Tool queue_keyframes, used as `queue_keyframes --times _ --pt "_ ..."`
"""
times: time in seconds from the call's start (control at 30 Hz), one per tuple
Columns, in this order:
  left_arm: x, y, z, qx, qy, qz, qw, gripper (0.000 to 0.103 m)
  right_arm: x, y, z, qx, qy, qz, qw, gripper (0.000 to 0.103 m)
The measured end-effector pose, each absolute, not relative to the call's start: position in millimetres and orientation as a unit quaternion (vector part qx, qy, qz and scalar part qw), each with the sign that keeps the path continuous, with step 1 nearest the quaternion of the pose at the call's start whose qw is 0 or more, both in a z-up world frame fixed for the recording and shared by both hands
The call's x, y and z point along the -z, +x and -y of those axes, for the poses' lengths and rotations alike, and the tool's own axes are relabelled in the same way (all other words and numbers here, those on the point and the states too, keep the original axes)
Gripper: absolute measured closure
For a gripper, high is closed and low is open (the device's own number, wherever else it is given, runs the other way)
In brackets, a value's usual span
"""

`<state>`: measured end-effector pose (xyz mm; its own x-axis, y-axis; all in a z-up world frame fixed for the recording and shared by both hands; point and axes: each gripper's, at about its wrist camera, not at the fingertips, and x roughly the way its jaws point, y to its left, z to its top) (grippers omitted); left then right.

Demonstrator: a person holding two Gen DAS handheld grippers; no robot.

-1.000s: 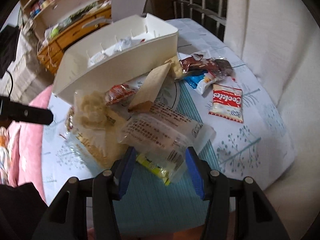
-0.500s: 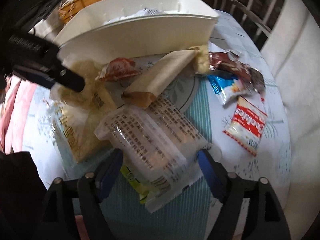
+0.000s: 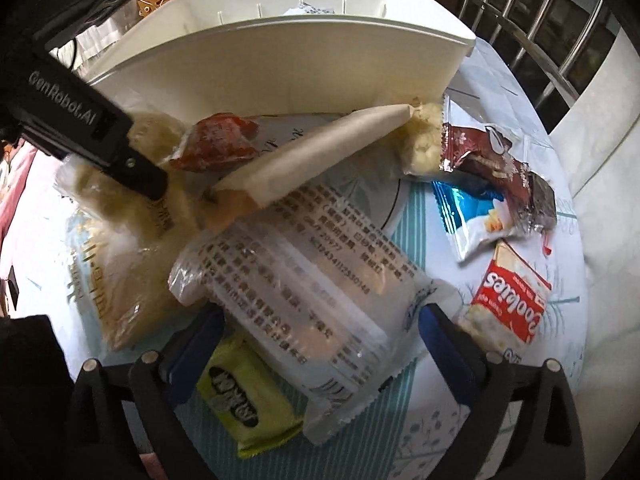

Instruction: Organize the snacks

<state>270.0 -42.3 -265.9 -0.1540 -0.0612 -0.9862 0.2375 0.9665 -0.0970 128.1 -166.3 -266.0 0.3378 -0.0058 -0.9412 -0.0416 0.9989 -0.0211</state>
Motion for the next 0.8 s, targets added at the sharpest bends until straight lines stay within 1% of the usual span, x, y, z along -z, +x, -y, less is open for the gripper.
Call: queue_keyframes --times 0.07,0.1,0.23,0.33,0.37,0.4,0.43,0.47,0.5,0.63,0.7,0.77,0.8 --pt "266 273 40 0.114 0.052 -0.751 0.648 0.047 268 131 167 -0.008 -0.022 -0.575 0.818 0.003" --pt "266 274 39 0.115 0.049 -0.75 0.649 0.051 269 133 167 -0.006 -0.023 -0.576 0.817 0.003" --pt "265 275 40 0.119 0.05 -0.747 0.652 0.056 269 132 166 -0.004 -0.022 -0.571 0.82 0.004" --pt "264 276 38 0.12 0.05 -0.746 0.653 0.061 268 133 166 -0.008 -0.02 -0.571 0.821 0.011" --pt "264 277 38 0.12 0.051 -0.746 0.653 0.063 268 134 167 -0.009 -0.019 -0.57 0.821 0.017" --pt "263 273 35 0.12 0.05 -0.747 0.652 0.063 267 134 166 -0.005 -0.02 -0.571 0.821 0.02" --pt "262 272 33 0.123 0.051 -0.748 0.65 0.063 265 132 165 -0.001 -0.023 -0.569 0.822 0.029" --pt "261 272 33 0.126 0.054 -0.749 0.648 0.064 263 130 165 0.002 -0.023 -0.568 0.822 0.041" --pt "260 271 32 0.128 0.055 -0.749 0.648 0.064 262 130 165 0.006 -0.021 -0.569 0.822 0.05" --pt "251 272 31 0.139 0.056 -0.748 0.646 0.064 261 128 163 0.02 -0.021 -0.577 0.816 0.062" --pt "245 269 30 0.144 0.059 -0.747 0.646 0.064 260 126 163 0.029 -0.011 -0.581 0.813 0.073" --pt "238 265 28 0.152 0.064 -0.744 0.648 0.064 259 121 162 0.035 0.001 -0.585 0.81 0.08" --pt "234 264 26 0.157 0.067 -0.741 0.649 0.064 257 119 162 0.04 0.006 -0.584 0.811 0.082"
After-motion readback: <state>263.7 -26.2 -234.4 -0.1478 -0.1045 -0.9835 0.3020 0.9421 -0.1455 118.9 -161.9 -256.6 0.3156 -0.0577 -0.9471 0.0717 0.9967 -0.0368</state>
